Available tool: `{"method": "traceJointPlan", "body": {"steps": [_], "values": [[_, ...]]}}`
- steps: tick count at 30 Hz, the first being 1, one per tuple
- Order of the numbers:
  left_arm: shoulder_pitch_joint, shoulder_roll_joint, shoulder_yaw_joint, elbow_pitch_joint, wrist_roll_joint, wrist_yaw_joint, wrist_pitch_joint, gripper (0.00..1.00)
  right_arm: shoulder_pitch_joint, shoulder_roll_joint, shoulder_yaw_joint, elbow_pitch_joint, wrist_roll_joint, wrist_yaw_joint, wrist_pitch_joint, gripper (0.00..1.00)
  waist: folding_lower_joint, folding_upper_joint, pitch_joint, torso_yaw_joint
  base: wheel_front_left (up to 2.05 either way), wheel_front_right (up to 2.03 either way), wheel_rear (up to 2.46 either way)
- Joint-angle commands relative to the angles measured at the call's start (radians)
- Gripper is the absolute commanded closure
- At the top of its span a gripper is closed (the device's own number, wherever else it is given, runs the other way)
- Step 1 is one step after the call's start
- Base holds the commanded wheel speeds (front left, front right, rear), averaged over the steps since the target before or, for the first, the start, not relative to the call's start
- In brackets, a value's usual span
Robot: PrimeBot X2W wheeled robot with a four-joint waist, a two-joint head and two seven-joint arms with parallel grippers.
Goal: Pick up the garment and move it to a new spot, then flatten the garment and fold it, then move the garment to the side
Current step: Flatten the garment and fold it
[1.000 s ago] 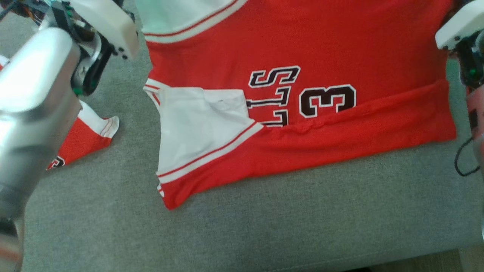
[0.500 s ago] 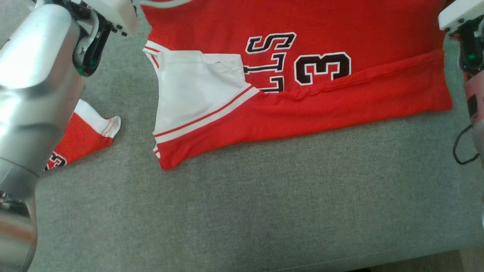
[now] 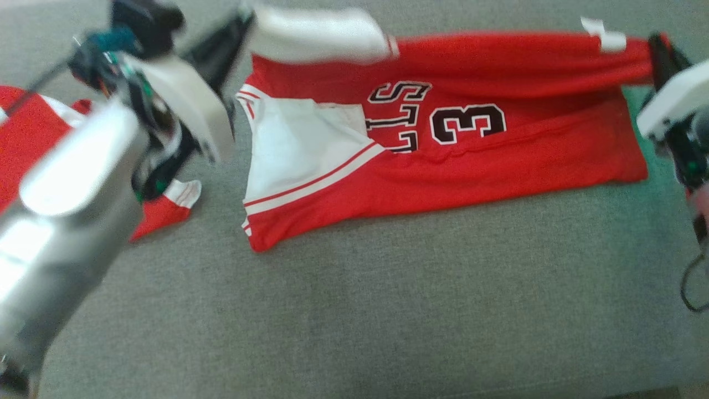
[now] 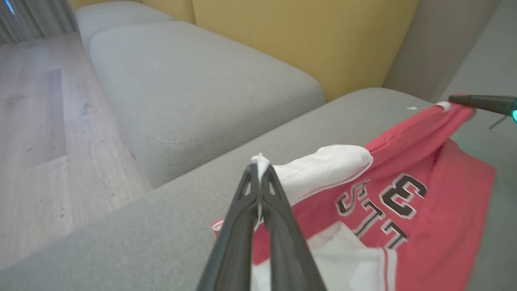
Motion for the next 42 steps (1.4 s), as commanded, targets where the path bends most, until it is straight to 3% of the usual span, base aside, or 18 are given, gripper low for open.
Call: {"method": "traceJointPlan", "body": {"steps": [1,7,15,24,37,38,39,40,41,42], "values": [[-0.009,0.065,0.021,-0.069,-0.015,-0.002,0.032,1.0,0.024,-0.032,0.022,-0.04,0.019,0.007,0.023,1.0,0.0001,-0.0001,-0.023,0.011,0.0,0.0,0.0],[0.092,0.167,-0.023,-0.263,-0.089,0.0,0.177,1.0,0.102,-0.087,0.072,-0.096,0.083,0.007,0.11,1.0,0.0001,-0.0001,-0.061,0.019,0.0,0.0,0.0],[0.186,0.281,-0.07,-0.46,-0.149,0.042,0.322,1.0,0.179,-0.15,0.124,-0.17,0.146,0.007,0.255,1.0,0.0001,-0.0001,-0.092,0.021,0.0,0.0,0.0],[0.229,0.312,-0.097,-0.521,-0.162,0.063,0.361,1.0,0.221,-0.182,0.16,-0.22,0.142,0.007,0.322,1.0,0.0001,-0.0001,-0.087,0.015,0.0,0.0,0.0],[0.248,0.322,-0.134,-0.546,-0.193,0.05,0.422,1.0,0.254,-0.191,0.163,-0.22,0.115,0.007,0.361,1.0,0.0001,-0.0001,-0.081,0.01,0.0,0.0,0.0],[0.248,0.323,-0.139,-0.546,-0.191,0.047,0.429,1.0,0.253,-0.189,0.159,-0.219,0.114,0.007,0.359,0.83,0.0001,-0.0001,-0.081,0.008,0.0,0.0,0.0],[0.248,0.323,-0.142,-0.545,-0.19,0.046,0.431,1.0,0.253,-0.186,0.154,-0.216,0.113,0.007,0.356,0.0,0.0001,-0.0001,-0.082,0.007,0.0,0.0,0.0],[0.249,0.321,-0.142,-0.545,-0.191,0.048,0.43,1.0,0.253,-0.181,0.147,-0.213,0.115,0.007,0.353,0.0,0.0001,-0.0001,-0.083,0.005,0.0,0.0,0.0],[0.249,0.32,-0.141,-0.545,-0.187,0.051,0.425,0.07,0.252,-0.176,0.143,-0.211,0.115,0.007,0.351,0.0,0.0001,-0.0001,-0.084,0.003,0.0,0.0,0.0],[0.25,0.319,-0.14,-0.542,-0.183,0.056,0.42,0.0,0.251,-0.174,0.138,-0.21,0.111,0.007,0.342,0.0,0.0001,-0.0001,-0.086,0.001,0.0,0.0,0.0]]}}
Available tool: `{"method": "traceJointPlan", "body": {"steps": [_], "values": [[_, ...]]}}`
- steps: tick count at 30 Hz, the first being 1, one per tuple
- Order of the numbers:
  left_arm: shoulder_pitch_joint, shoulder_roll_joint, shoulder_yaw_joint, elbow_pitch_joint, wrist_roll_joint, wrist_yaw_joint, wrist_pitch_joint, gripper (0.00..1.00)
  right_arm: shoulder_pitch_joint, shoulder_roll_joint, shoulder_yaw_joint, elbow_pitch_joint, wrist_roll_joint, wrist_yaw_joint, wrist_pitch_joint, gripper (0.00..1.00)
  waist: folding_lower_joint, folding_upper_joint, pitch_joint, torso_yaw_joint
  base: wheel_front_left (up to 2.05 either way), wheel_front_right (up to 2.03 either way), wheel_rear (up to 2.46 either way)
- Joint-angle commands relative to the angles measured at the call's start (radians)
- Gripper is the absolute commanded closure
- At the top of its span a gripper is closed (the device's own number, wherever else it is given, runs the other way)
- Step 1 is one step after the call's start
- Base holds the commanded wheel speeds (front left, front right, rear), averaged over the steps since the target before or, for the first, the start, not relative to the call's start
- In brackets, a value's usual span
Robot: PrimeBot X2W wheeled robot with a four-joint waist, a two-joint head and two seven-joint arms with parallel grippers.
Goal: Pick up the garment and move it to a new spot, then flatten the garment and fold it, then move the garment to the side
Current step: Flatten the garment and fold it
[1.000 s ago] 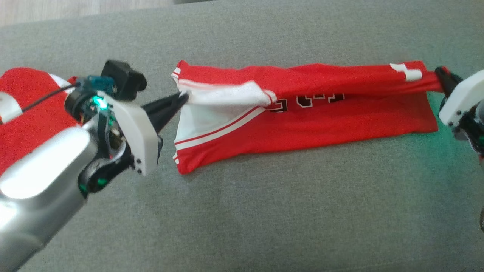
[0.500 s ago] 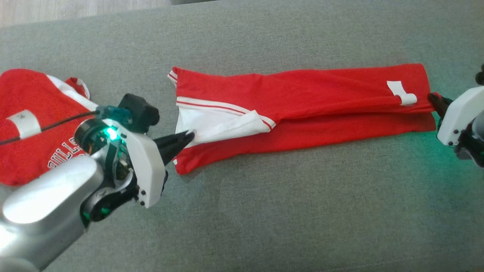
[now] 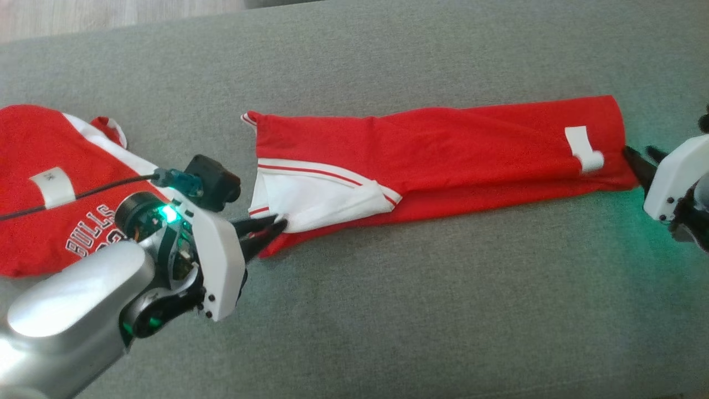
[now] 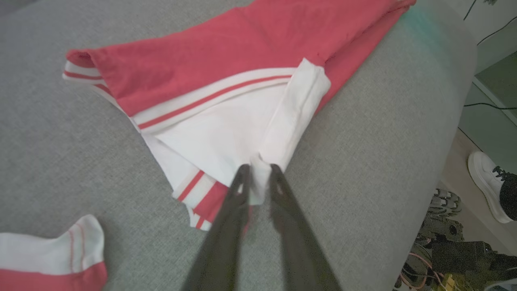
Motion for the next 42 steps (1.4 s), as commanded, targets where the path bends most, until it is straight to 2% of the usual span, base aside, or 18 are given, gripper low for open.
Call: {"method": "traceJointPlan", "body": {"steps": [1,5,8,11,15,17,20,21,22,23,27,31,34,38,39,42], "values": [[-0.032,0.037,0.054,-0.015,0.014,0.007,-0.021,0.0,0.004,-0.013,-0.014,-0.019,-0.013,0.007,-0.029,0.0,0.0,0.0,-0.005,-0.005,0.0,0.0,0.0],[-0.023,0.027,0.066,0.024,0.063,0.043,-0.091,0.0,-0.008,0.014,-0.074,0.001,0.001,0.007,-0.097,0.0,0.0,0.0,-0.018,-0.016,0.0,0.0,0.0],[0.005,-0.004,0.105,0.056,0.051,0.083,-0.181,0.0,-0.006,0.025,-0.088,-0.022,-0.007,0.007,-0.166,0.0,0.0,0.0,-0.028,-0.021,0.0,0.0,0.0],[0.031,-0.043,0.176,0.09,0.043,0.143,-0.325,0.0,0.003,0.034,-0.111,-0.059,-0.02,0.007,-0.275,0.0,0.0,0.0,-0.043,-0.024,0.0,0.0,0.0],[0.076,-0.104,0.295,0.149,0.045,0.23,-0.584,0.0,0.023,0.059,-0.131,-0.136,-0.034,0.007,-0.417,0.0,0.0,0.0,-0.068,-0.027,0.0,0.0,0.0],[0.108,-0.136,0.339,0.165,0.042,0.247,-0.691,0.0,0.041,0.073,-0.133,-0.186,-0.054,0.007,-0.485,0.0,0.0,0.0,-0.08,-0.028,0.0,0.0,0.0],[0.168,-0.198,0.431,0.161,0.029,0.256,-0.746,0.0,0.08,0.102,-0.154,-0.256,-0.092,0.007,-0.583,0.0,0.0,0.0,-0.095,-0.027,0.0,0.0,0.0],[0.191,-0.222,0.469,0.152,0.039,0.256,-0.75,0.0,0.097,0.119,-0.167,-0.276,-0.101,0.007,-0.605,0.0,0.0,0.0,-0.099,-0.026,0.0,0.0,0.0],[0.191,-0.222,0.469,0.152,0.039,0.256,-0.75,0.0,0.097,0.119,-0.167,-0.276,-0.101,0.007,-0.605,0.0,0.0,0.0,-0.099,-0.026,0.0,0.0,0.0],[0.215,-0.248,0.521,0.134,0.07,0.257,-0.751,0.0,0.115,0.134,-0.179,-0.297,-0.115,0.007,-0.621,0.0,0.0,0.0,-0.102,-0.024,0.0,0.0,0.0],[0.354,-0.354,0.696,0.086,0.25,0.244,-0.752,0.0,0.206,0.206,-0.225,-0.359,-0.204,0.007,-0.653,0.0,0.0,0.0,-0.109,-0.021,0.0,0.0,0.0],[0.493,-0.471,0.828,0.077,0.404,0.209,-0.752,0.0,0.291,0.287,-0.271,-0.38,-0.298,0.007,-0.662,0.0,0.0,0.0,-0.113,-0.02,0.0,0.0,0.0],[0.56,-0.533,0.891,0.084,0.509,0.16,-0.752,0.0,0.331,0.328,-0.298,-0.387,-0.361,0.007,-0.665,0.0,0.0,0.0,-0.11,-0.015,0.0,0.0,0.0],[0.596,-0.595,0.945,0.111,0.594,0.086,-0.752,0.0,0.356,0.361,-0.333,-0.395,-0.409,0.007,-0.666,0.0,0.0,0.0,-0.104,-0.006,0.0,0.0,0.0],[0.599,-0.616,0.968,0.123,0.624,0.056,-0.752,0.0,0.361,0.369,-0.344,-0.399,-0.421,0.007,-0.666,0.0,0.0,0.0,-0.101,-0.002,0.0,0.0,0.0],[0.595,-0.638,0.994,0.137,0.664,0.023,-0.752,0.0,0.361,0.373,-0.358,-0.397,-0.433,0.007,-0.66,0.0,0.0,0.0,-0.097,0.002,0.0,0.0,0.0]]}}
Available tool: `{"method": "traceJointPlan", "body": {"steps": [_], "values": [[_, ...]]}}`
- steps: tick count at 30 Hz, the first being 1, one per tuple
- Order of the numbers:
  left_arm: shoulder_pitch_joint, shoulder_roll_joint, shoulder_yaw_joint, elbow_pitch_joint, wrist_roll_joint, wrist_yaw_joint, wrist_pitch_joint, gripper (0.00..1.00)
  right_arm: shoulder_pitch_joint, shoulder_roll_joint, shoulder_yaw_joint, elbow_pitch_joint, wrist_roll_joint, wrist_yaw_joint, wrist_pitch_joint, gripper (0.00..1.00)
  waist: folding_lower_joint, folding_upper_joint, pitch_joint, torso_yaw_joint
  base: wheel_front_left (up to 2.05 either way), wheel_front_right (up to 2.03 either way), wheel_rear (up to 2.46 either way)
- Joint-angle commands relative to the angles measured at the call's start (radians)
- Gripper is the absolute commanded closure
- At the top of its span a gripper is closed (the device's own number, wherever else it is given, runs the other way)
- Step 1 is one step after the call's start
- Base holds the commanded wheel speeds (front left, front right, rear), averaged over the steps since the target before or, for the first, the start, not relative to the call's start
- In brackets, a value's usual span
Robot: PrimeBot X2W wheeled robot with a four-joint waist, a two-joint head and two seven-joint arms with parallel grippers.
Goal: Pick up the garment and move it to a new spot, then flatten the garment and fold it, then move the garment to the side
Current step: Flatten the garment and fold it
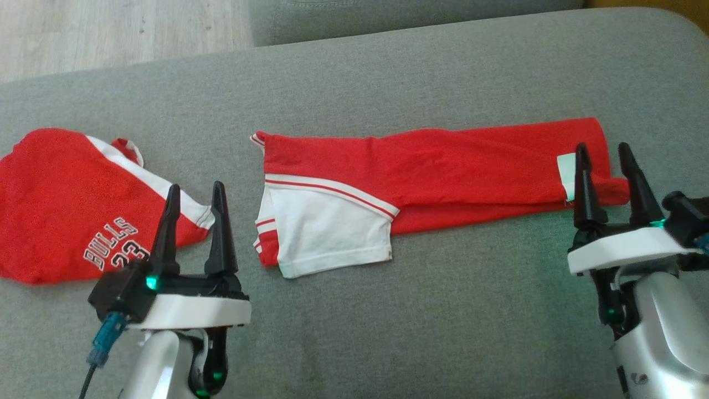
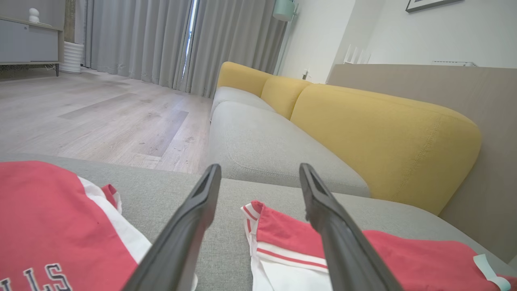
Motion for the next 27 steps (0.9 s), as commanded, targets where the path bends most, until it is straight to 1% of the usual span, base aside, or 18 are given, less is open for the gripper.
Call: {"method": "traceJointPlan", "body": {"steps": [1,3,5,12,16,21,23,27], "values": [[-0.037,-0.002,0.047,-0.023,0.014,-0.009,-0.005,0.0,-0.01,0.002,0.009,-0.03,-0.008,0.007,-0.001,0.0,0.0,0.0,0.004,0.001,0.0,0.0,0.0],[-0.042,-0.013,0.058,-0.017,0.029,-0.023,-0.005,0.0,-0.019,0.003,-0.014,-0.019,-0.015,0.007,0.014,0.0,0.0,0.0,0.014,0.002,0.0,0.0,0.0],[-0.049,-0.02,0.063,-0.01,0.04,-0.036,-0.005,0.0,-0.035,0.007,-0.06,0.01,-0.031,0.007,0.039,0.0,0.0,0.0,0.027,0.002,0.0,0.0,0.0],[-0.077,-0.034,0.049,0.008,0.062,-0.062,-0.005,0.0,-0.124,0.083,-0.322,0.177,-0.145,0.007,0.151,0.0,0.0,0.0,0.084,0.017,0.0,0.0,0.0],[-0.092,-0.037,0.041,0.01,0.068,-0.07,-0.005,0.0,-0.178,0.108,-0.416,0.236,-0.177,0.007,0.202,0.0,0.0,0.0,0.112,0.027,0.0,0.0,0.0],[-0.103,-0.038,0.037,0.013,0.067,-0.075,-0.005,0.0,-0.218,0.116,-0.456,0.285,-0.165,0.007,0.243,0.0,0.0,0.0,0.136,0.034,0.0,0.0,0.0],[-0.108,-0.038,0.035,0.011,0.061,-0.077,-0.005,0.0,-0.231,0.117,-0.436,0.318,-0.125,0.007,0.26,0.0,0.0,0.0,0.145,0.036,0.0,0.0,0.0],[-0.113,-0.038,0.039,0.01,0.057,-0.077,-0.005,0.0,-0.237,0.117,-0.414,0.338,-0.089,0.007,0.261,0.0,0.0,0.0,0.15,0.034,0.0,0.0,0.0]]}}
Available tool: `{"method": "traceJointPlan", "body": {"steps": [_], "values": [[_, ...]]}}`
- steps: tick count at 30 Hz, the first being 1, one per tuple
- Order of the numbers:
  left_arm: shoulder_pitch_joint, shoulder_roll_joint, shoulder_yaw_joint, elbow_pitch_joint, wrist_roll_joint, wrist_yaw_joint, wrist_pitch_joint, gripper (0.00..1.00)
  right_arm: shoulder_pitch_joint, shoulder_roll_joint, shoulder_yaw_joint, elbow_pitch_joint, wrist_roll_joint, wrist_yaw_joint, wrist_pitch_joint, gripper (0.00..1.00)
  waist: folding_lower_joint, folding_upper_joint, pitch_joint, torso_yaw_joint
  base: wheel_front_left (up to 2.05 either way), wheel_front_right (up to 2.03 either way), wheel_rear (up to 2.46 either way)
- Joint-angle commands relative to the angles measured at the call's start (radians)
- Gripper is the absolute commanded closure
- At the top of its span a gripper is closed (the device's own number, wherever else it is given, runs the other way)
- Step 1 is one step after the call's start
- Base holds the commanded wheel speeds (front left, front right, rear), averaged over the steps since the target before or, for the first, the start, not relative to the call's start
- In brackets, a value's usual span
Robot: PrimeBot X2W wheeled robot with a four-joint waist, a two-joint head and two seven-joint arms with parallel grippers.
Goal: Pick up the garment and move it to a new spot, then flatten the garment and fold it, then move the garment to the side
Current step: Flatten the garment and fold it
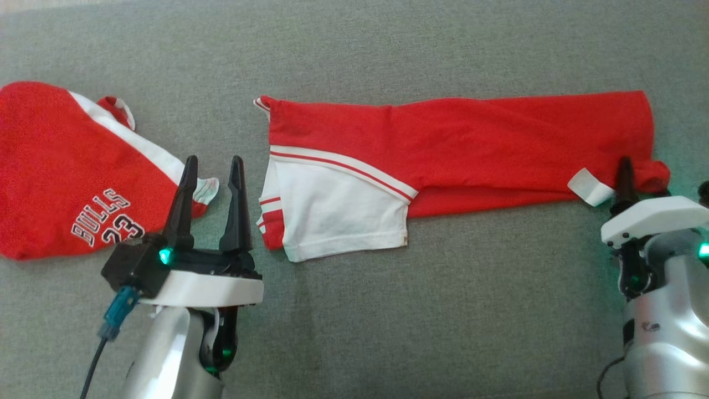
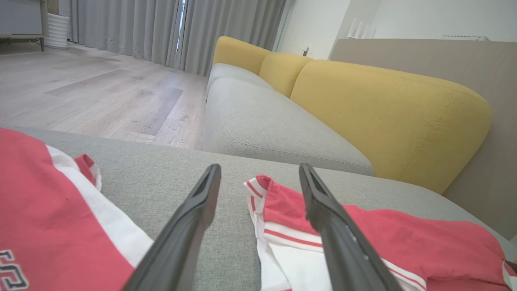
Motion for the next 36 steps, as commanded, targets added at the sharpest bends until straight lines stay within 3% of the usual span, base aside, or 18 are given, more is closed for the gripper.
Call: {"method": "traceJointPlan", "body": {"steps": [1,6,7,9,13,18,26,30,36], "values": [[-0.033,0.002,0.028,-0.032,-0.005,-0.008,-0.005,0.0,-0.021,0.004,0.039,-0.006,0.018,0.007,0.005,0.0,-0.0001,0.0,0.002,-0.002,0.0,0.0,0.0],[-0.04,0.002,0.037,-0.037,-0.007,-0.008,-0.005,0.0,-0.024,0.004,0.062,0.018,0.054,0.007,0.014,0.0,-0.0001,0.0,0.006,-0.012,0.0,0.0,0.0],[-0.041,0.002,0.039,-0.037,-0.006,-0.008,-0.005,0.0,-0.025,0.004,0.068,0.022,0.061,0.007,0.018,0.04,-0.0001,0.0,0.007,-0.013,0.0,0.0,0.0],[-0.043,0.002,0.043,-0.038,-0.005,-0.008,-0.005,0.0,-0.025,0.004,0.082,0.025,0.072,0.007,0.022,1.0,-0.0001,0.0,0.006,-0.017,0.0,0.0,0.0],[-0.041,0.002,0.051,-0.04,-0.002,-0.008,-0.005,0.0,-0.019,0.004,0.071,0.004,0.043,0.007,0.002,1.0,-0.0001,0.0,0.003,-0.026,0.0,0.0,0.0],[-0.045,0.002,0.062,-0.064,-0.003,-0.005,-0.005,0.0,-0.019,0.003,-0.02,-0.037,-0.013,0.007,-0.018,1.0,-0.0001,0.0,-0.004,-0.03,0.0,0.0,0.0],[-0.035,0.002,0.032,-0.062,0.004,-0.008,-0.005,0.0,-0.032,-0.052,-0.144,-0.08,-0.137,0.007,-0.021,1.0,-0.0001,0.0,-0.04,-0.032,0.0,0.0,0.0],[-0.028,0.002,0.028,-0.066,-0.013,-0.008,-0.005,0.0,-0.04,-0.04,-0.133,-0.119,-0.15,0.007,-0.02,1.0,-0.0001,0.0,-0.078,-0.025,0.0,0.0,0.0],[-0.001,0.002,0.034,-0.074,-0.03,0.001,-0.005,0.0,-0.024,-0.009,-0.023,-0.209,-0.081,0.007,0.004,1.0,-0.0001,0.0,-0.141,-0.001,0.0,0.0,0.0]]}}
